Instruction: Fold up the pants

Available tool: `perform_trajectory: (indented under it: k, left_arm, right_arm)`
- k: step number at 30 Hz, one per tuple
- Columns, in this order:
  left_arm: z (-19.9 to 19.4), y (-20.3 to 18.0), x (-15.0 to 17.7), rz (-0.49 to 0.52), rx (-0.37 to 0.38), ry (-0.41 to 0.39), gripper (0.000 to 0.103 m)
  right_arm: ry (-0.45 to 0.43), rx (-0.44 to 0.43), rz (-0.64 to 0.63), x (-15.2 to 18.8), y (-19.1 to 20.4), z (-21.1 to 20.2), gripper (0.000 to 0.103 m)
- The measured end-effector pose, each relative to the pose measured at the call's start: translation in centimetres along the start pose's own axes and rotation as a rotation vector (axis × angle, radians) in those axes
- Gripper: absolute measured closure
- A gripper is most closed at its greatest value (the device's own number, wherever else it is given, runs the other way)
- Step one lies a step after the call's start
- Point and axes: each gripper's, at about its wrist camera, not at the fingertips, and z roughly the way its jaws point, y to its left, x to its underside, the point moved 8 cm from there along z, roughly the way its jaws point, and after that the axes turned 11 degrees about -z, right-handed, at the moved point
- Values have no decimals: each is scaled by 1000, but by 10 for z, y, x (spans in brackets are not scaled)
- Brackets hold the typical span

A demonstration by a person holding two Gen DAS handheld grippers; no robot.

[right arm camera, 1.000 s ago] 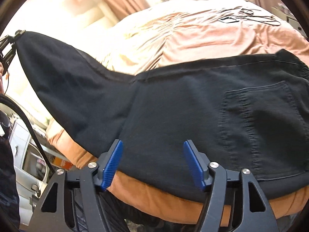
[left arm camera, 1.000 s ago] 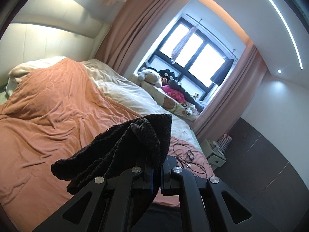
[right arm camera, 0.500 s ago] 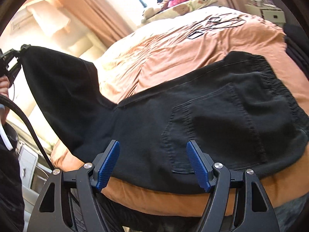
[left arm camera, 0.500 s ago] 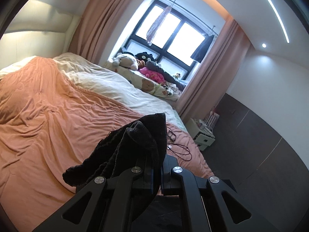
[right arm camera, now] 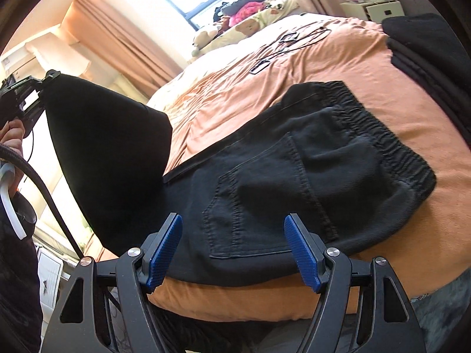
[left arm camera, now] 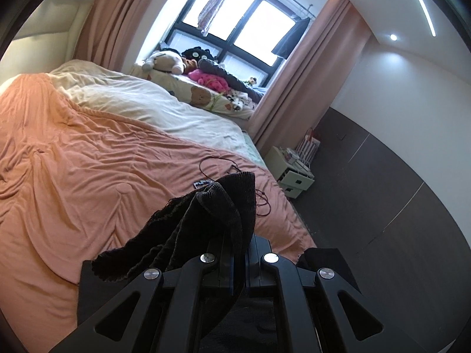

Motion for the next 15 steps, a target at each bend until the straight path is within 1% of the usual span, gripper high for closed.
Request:
perform_trajectory:
  k: [3,7,15]
  left_arm:
    - [16,-17,8,15,19,31,99]
    - [35,-39,29,43,47,76,99]
    - [71,-53,77,12,96,192,99]
  right_arm:
    - [-11,8,19,-1,-11,-8,32]
    - [-24,18,42,-4,-28,-14,32]
    - [-53,46,99,-7,-61,-33,32]
